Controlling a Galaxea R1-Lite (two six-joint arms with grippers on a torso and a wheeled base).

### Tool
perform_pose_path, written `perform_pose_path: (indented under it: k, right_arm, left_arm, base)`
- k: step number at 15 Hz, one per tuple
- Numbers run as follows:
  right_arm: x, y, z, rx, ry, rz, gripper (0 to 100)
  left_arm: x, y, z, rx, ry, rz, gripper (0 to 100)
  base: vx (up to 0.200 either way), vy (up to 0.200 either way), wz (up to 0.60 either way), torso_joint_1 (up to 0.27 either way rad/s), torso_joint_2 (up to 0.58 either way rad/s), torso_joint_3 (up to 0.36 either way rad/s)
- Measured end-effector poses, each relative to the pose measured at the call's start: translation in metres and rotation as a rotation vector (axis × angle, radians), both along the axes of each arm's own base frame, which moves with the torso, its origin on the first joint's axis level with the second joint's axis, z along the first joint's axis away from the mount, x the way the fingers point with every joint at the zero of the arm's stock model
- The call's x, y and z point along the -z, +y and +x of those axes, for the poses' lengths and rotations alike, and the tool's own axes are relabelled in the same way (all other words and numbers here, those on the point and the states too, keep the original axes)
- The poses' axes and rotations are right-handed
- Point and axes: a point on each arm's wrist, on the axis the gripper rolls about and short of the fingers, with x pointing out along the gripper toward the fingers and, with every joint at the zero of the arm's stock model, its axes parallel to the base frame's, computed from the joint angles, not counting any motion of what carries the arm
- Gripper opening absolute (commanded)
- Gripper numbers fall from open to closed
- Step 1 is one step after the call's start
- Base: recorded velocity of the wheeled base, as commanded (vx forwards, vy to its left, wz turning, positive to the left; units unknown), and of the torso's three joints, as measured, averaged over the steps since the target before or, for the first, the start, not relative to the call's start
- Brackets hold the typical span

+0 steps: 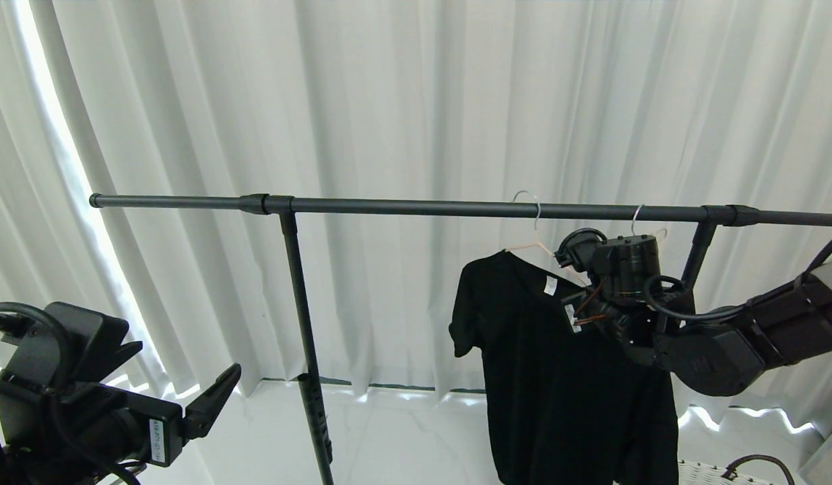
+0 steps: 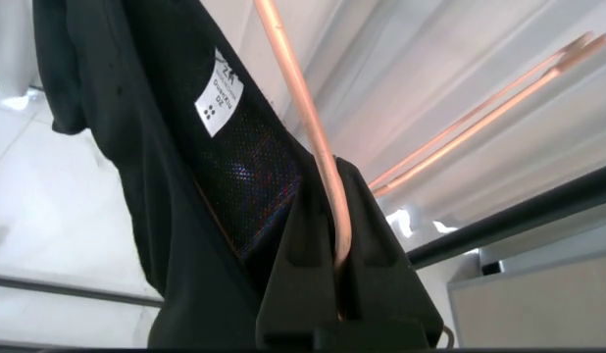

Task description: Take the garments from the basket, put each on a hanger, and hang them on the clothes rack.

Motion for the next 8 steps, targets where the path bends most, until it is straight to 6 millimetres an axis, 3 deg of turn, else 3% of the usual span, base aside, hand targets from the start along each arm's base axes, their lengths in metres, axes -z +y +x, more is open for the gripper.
perform_pose_path:
  k: [7, 8]
  right_arm:
    - [0.0052, 0.0024, 0.0044, 0.001, 0.009, -0.005, 0]
    - [0.0057, 0.0024, 0.0045, 0.001, 0.011, -0.007, 100]
  left_arm:
    - [0.0012, 0.0002, -0.0005, 0.0, 0.004, 0.002, 100]
    - [0.0013, 0.0001, -0.0005, 0.001, 0.005, 0.002, 100]
  base:
    - [0.0, 0.0, 0.0, 0.0, 0.0, 0.0]
    - [0.0, 0.0, 0.0, 0.0, 0.0, 0.0]
